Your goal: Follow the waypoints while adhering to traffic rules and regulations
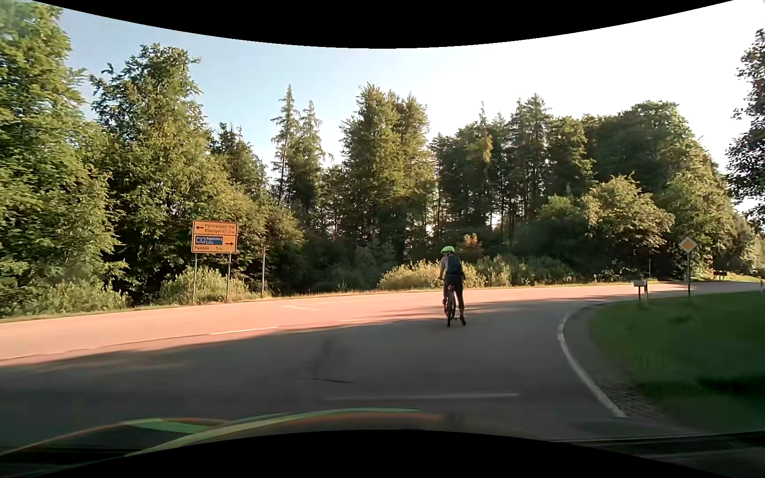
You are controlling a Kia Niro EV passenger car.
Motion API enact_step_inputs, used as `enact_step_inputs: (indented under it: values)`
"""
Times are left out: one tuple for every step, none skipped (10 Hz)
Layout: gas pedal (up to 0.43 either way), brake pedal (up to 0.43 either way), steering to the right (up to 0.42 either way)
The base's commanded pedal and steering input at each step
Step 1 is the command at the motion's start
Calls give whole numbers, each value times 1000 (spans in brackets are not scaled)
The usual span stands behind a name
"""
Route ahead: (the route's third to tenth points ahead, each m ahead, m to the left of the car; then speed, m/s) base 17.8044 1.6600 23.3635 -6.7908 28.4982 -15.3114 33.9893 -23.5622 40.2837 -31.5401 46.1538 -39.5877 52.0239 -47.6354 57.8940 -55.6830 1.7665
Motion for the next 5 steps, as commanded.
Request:
enact_step_inputs:
  values:
    - [0, 250, 59]
    - [0, 244, 60]
    - [0, 244, 63]
    - [0, 244, 66]
    - [0, 232, 69]
